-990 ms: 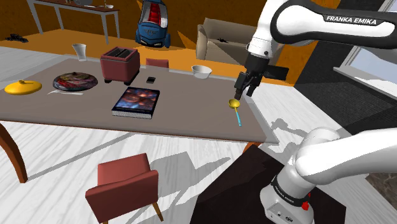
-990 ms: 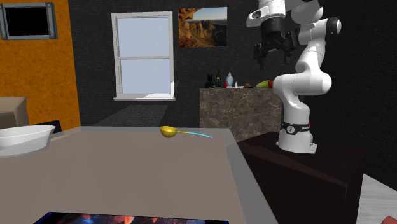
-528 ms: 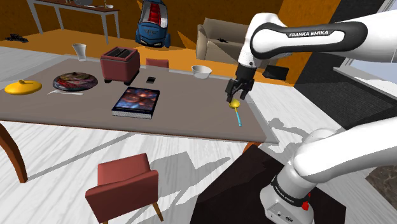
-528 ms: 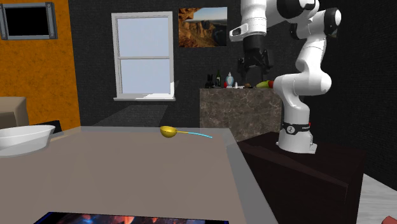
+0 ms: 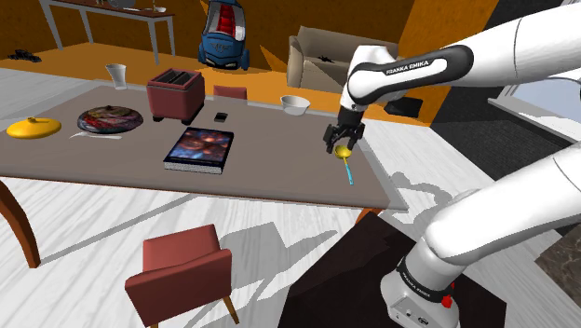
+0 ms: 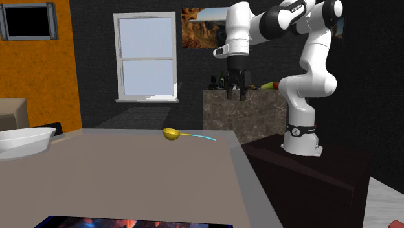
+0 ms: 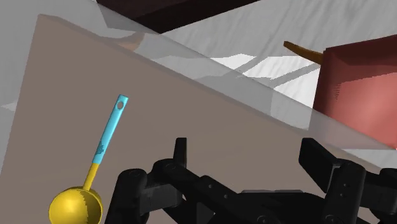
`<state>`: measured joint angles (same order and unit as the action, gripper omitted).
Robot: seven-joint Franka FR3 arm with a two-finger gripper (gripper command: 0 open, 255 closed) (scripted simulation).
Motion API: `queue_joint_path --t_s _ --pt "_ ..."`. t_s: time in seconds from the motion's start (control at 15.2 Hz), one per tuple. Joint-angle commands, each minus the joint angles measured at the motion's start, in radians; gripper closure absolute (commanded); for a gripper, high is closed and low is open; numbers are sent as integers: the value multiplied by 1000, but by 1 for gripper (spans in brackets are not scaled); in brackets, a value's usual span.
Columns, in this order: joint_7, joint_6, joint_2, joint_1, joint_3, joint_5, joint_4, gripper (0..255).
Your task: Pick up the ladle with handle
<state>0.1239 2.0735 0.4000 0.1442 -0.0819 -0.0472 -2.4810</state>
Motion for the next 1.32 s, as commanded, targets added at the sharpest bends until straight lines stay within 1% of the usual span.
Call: queue_joint_path --t_s 0.0,0.59,0.92,1.25 --pt "13 52 -73 23 -14 -20 25 0" --pt "94 232 -352 105 -73 -91 139 0" --pt "136 303 -504 144 -112 -114 229 0" --pt "171 356 -653 182 -151 -122 334 0"
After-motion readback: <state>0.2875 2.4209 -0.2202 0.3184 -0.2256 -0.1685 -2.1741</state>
